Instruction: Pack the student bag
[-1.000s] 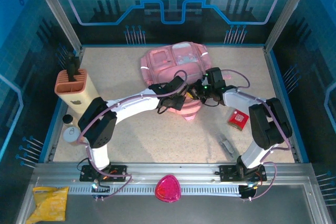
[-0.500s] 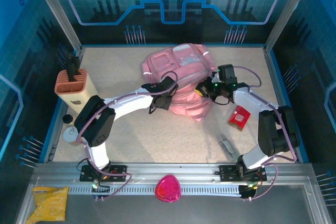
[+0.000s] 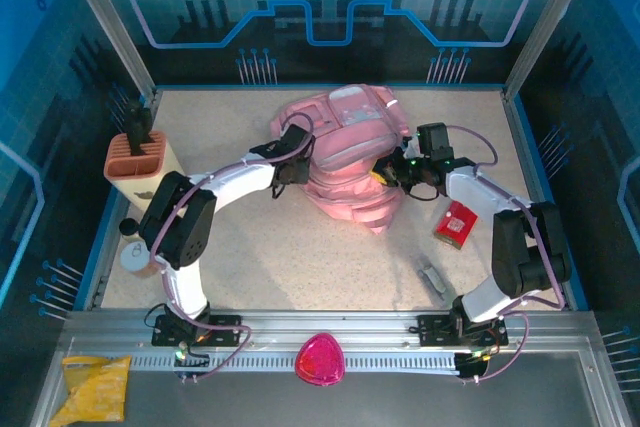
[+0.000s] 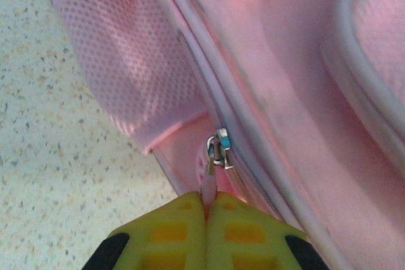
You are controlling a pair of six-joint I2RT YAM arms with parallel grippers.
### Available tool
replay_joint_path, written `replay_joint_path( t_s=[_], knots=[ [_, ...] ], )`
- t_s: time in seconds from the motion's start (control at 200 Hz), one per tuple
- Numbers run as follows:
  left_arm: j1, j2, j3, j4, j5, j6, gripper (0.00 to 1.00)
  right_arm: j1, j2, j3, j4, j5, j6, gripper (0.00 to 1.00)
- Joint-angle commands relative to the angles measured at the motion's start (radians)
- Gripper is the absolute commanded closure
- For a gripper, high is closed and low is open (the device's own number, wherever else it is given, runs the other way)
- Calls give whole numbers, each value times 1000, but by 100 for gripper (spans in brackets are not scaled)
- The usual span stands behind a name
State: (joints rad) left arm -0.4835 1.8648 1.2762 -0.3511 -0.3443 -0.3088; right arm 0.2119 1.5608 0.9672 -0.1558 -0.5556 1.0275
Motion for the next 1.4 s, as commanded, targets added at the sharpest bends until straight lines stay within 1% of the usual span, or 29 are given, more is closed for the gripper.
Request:
replay_joint_path(
  t_s=[0.0, 0.13, 0.22, 0.33, 0.445, 0.52, 0.6, 0.695, 0.785, 0.845, 0.915, 0.96, 1.041, 1.106, 1.146, 1.211, 1.296, 1.396],
  knots=[
    [85, 31, 39, 51, -7, -46, 100, 15, 2, -13, 34, -30, -20, 100],
    [115, 50, 65, 73, 31, -41, 100, 42, -4, -15, 58, -27, 2, 100],
    [139, 86, 109, 38, 62, -47, 100, 44, -18, -31, 96, -28, 33, 100],
    [145, 84, 97, 52, 93, -33, 100, 55, -28, -32, 116, -23, 40, 100],
    [145, 43, 62, 62, 182, -32, 99, 67, -30, -42, 150, -20, 60, 100],
    [143, 11, 49, 39, 238, -39, 89, 72, -24, -44, 160, -26, 62, 85],
    [139, -37, 26, 9, 274, -56, 74, 72, -36, -49, 158, -25, 52, 69],
    [131, -106, -15, -14, 298, -78, 66, 69, -82, -66, 119, 11, 19, 52],
    [117, -170, -62, -21, 315, -107, 59, 64, -139, -73, 42, 58, -38, 42],
    [105, -207, -91, -22, 332, -136, 56, 55, -182, -64, -50, 110, -98, 36],
    [79, -246, -126, -10, 373, -163, 52, 41, -245, -58, -161, 199, -167, 31],
    [54, -271, -149, 3, 377, -191, 51, 28, -287, -63, -226, 258, -206, 26],
    [-10, -301, -183, 40, 393, -233, 49, -11, -359, -78, -326, 347, -254, 21],
    [-69, -317, -193, 55, 383, -267, 46, -60, -418, -84, -387, 391, -289, 17],
    [-104, -323, -196, 69, 373, -290, 45, -91, -451, -117, -422, 425, -308, 14],
    [-159, -325, -201, 95, 373, -329, 44, -147, -493, -138, -485, 474, -330, 12],
    [-216, -323, -216, 146, 370, -375, 43, -232, -531, -172, -530, 499, -346, 8],
    [-270, -312, -235, 214, 369, -438, 42, -350, -549, -222, -517, 451, -350, 6]
  ],
)
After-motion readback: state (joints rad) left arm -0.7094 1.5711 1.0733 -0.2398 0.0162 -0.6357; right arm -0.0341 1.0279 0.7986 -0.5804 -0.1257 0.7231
